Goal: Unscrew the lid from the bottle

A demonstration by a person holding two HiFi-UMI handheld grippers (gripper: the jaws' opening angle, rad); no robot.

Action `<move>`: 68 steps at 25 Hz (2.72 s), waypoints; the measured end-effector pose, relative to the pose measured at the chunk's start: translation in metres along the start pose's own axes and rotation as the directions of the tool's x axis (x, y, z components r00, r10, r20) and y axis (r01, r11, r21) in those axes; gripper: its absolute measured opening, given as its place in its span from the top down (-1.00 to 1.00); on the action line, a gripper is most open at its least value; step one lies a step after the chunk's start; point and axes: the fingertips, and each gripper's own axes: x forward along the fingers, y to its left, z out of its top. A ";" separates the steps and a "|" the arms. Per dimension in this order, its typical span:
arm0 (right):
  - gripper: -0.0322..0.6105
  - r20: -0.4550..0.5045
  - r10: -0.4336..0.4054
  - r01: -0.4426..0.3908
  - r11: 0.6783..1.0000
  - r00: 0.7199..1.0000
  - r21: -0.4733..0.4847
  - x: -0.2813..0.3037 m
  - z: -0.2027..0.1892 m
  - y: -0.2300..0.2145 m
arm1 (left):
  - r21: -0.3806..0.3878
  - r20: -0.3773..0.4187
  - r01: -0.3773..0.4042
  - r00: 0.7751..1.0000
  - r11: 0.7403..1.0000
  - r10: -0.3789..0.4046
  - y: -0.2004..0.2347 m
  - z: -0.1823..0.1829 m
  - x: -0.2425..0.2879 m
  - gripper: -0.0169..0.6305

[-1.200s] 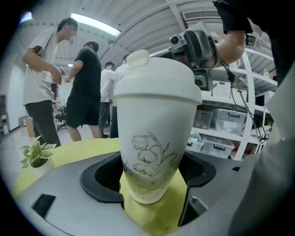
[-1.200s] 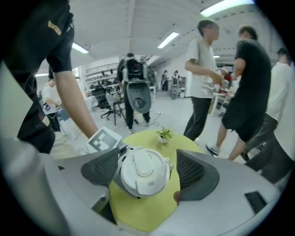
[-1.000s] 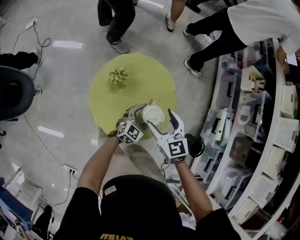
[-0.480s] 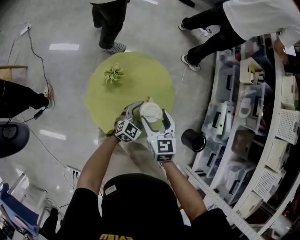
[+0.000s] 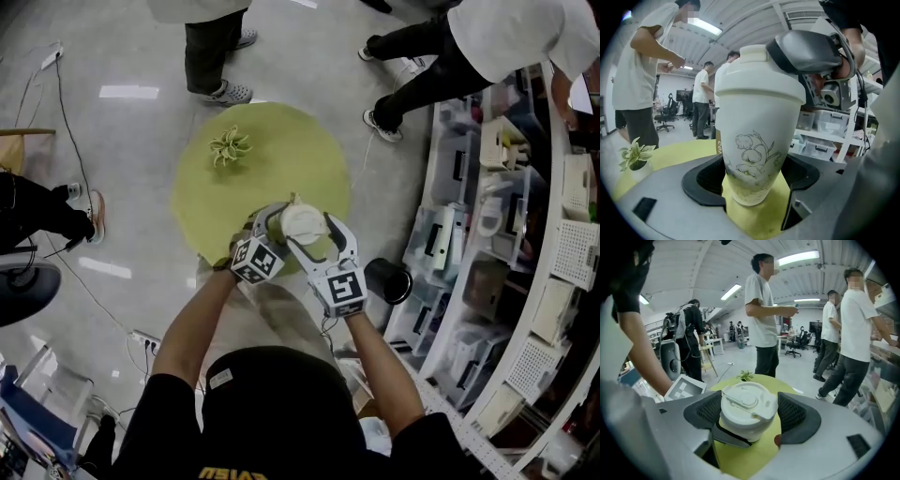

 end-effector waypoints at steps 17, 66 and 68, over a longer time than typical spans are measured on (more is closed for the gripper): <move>-0.26 -0.299 0.458 -0.546 0.742 0.837 -0.390 0.002 -0.015 0.009 | 0.006 -0.005 0.017 1.000 1.000 -0.017 0.000 -0.002 -0.001 -0.24; -0.15 -0.138 -0.069 0.066 0.997 0.988 -0.028 0.003 -0.014 0.001 | -0.002 -0.023 0.039 0.999 0.999 -0.039 0.000 -0.007 0.001 -0.23; -0.16 -0.153 -0.012 0.002 0.998 0.988 -0.068 0.003 -0.015 0.002 | -0.001 -0.023 0.039 0.999 0.999 -0.039 0.000 -0.007 0.001 -0.23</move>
